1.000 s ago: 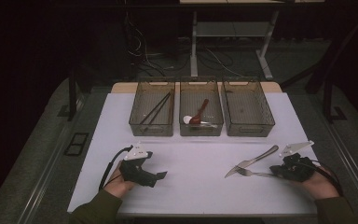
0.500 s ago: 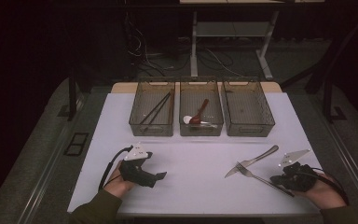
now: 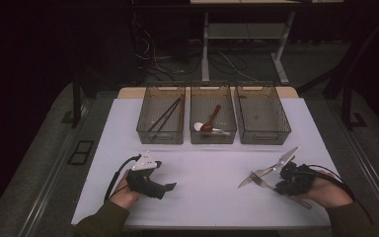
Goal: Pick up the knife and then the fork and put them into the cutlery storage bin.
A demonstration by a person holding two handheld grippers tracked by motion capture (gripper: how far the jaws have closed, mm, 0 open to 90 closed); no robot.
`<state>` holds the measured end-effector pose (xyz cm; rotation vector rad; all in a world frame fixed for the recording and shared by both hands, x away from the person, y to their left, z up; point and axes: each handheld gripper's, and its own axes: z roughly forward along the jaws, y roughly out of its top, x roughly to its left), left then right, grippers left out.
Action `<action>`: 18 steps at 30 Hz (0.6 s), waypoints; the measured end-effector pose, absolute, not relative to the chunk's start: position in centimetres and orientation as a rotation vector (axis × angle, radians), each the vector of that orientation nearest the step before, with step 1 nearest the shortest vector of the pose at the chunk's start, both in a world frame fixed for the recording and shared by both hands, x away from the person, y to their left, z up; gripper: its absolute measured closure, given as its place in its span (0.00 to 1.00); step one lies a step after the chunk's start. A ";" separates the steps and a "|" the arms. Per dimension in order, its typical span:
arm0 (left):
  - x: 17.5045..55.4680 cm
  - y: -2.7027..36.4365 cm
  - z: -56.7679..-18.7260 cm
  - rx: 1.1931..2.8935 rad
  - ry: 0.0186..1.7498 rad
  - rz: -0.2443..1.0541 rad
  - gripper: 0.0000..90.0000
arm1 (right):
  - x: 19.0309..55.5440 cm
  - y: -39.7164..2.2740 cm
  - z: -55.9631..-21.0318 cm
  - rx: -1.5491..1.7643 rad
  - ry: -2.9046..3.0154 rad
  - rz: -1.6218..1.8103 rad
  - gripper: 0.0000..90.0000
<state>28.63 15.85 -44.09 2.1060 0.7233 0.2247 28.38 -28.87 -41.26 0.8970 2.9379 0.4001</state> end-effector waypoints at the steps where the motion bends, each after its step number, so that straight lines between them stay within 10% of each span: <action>1: 28.6 15.9 -44.1 2.109 0.722 0.224 0.06 | 28.6 -28.6 -41.3 0.882 2.948 0.377 0.87; 18: 28.6 15.7 -44.2 2.127 0.708 0.220 0.06 | 29.6 -26.3 -41.9 0.818 2.998 0.155 0.94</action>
